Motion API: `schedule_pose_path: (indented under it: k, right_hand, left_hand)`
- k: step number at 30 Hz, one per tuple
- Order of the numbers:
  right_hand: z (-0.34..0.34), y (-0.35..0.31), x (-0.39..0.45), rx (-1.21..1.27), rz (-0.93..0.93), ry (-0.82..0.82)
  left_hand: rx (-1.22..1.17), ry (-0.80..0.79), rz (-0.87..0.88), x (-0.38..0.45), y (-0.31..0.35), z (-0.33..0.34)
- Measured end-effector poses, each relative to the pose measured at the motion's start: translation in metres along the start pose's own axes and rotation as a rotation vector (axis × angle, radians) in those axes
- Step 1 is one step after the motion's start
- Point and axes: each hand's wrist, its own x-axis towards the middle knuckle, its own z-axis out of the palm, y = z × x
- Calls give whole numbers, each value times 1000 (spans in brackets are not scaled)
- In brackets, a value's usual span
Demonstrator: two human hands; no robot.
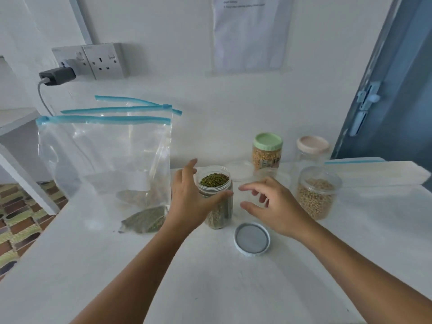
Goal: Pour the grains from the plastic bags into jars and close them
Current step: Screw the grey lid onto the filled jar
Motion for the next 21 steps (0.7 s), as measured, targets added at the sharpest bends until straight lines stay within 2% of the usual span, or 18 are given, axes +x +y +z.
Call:
schedule_pose_path:
  k: [5, 9, 14, 21]
  right_hand:
    - [10, 12, -24, -178, 154, -405]
    - [21, 20, -28, -372, 213, -580]
    - [29, 27, -24, -392, 230, -595]
    - [25, 26, -22, -288, 211, -448]
  left_hand:
    - [-5, -82, -77, 18, -6, 6]
    - [-105, -101, -95, 20, -13, 8]
    - [-179, -125, -100, 23, -18, 8]
    - [-199, -154, -89, 26, -23, 9]
